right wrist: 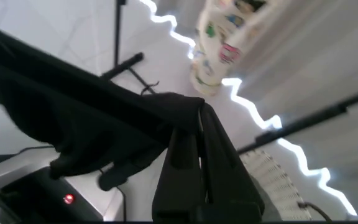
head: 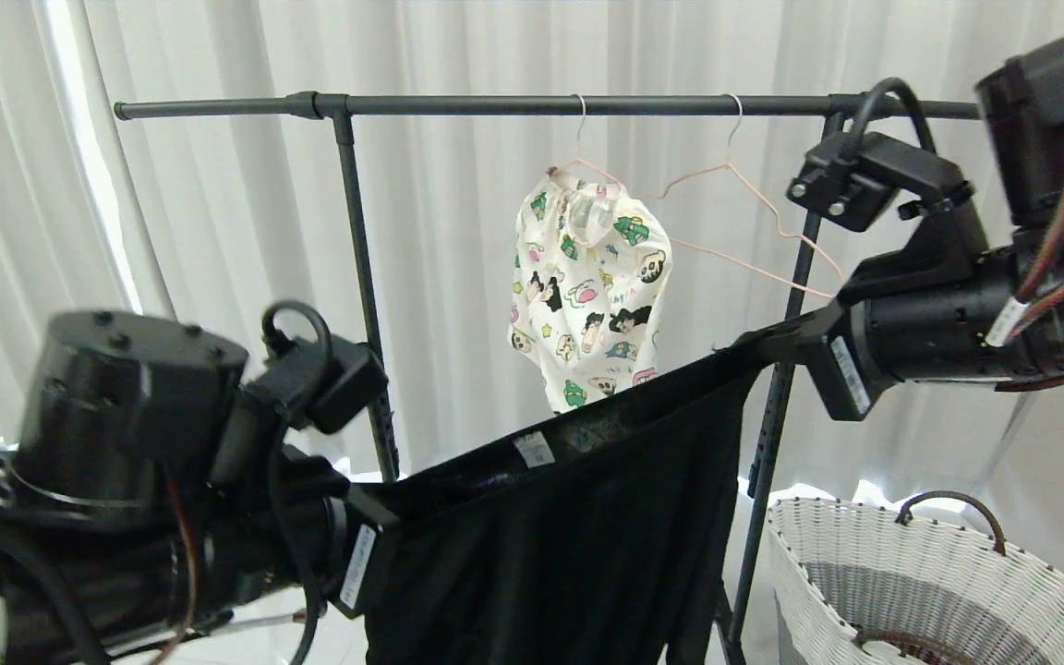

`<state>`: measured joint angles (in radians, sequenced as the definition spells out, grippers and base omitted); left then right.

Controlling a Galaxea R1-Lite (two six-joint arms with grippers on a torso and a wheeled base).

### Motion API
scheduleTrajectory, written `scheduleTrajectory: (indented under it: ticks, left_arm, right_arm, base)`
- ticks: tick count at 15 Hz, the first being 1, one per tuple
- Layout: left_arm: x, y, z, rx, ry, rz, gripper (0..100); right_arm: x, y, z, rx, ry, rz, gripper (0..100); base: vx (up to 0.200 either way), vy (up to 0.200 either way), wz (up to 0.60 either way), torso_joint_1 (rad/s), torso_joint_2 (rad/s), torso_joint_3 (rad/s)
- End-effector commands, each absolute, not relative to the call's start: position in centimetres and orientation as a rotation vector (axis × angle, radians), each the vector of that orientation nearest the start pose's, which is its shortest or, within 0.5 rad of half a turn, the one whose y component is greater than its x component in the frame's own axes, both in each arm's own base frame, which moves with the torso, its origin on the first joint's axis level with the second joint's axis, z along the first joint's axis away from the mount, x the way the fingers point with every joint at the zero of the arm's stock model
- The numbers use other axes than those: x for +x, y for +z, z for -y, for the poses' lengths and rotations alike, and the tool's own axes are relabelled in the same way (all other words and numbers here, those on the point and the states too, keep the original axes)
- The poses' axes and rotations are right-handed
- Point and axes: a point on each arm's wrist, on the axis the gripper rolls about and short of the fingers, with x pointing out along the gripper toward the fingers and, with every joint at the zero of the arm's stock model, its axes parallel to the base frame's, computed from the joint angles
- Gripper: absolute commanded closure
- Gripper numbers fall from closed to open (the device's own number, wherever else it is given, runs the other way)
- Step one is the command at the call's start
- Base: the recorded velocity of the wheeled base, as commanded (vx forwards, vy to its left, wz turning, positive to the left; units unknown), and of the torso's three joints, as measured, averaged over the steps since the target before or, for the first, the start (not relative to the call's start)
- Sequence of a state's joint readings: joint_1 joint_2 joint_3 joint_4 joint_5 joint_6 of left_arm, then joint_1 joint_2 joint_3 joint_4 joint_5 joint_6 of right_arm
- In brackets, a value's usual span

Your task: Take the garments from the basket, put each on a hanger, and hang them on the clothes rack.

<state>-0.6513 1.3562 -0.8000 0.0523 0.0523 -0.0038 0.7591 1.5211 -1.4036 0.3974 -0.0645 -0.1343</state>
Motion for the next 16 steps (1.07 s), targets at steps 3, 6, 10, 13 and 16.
scheduleTrajectory:
  ticks: [3,6,10,13,16]
  left_arm:
    - [18.6,32.9,13.7,0.168,-0.601,-0.401,100]
    - [20.4,36.3,16.1,0.174,-0.589,-0.266,100]
    - [19.2,37.1,16.8,0.177,-0.632,-0.231,100]
    - [18.6,37.2,16.6,0.219,-0.647,-0.211,100]
    - [18.6,37.4,16.5,0.268,-0.653,-0.181,100]
  right_arm:
    - [15.8,32.8,-12.0,-0.275,0.598,-0.331,100]
    - [16.3,36.4,-12.1,-0.215,0.581,-0.179,100]
    - [15.1,38.4,-11.5,-0.192,0.594,-0.102,100]
    - [14.4,38.6,-11.0,-0.19,0.595,-0.092,100]
    - [12.5,38.7,-10.2,-0.209,0.634,-0.119,100]
  base:
    - [0.0,0.0,0.0,0.0,0.0,0.0]
    - [0.0,0.0,0.0,0.0,0.0,0.0]
    - [0.0,0.0,0.0,0.0,0.0,0.0]
    - [0.0,0.0,0.0,0.0,0.0,0.0]
    - [0.0,0.0,0.0,0.0,0.0,0.0]
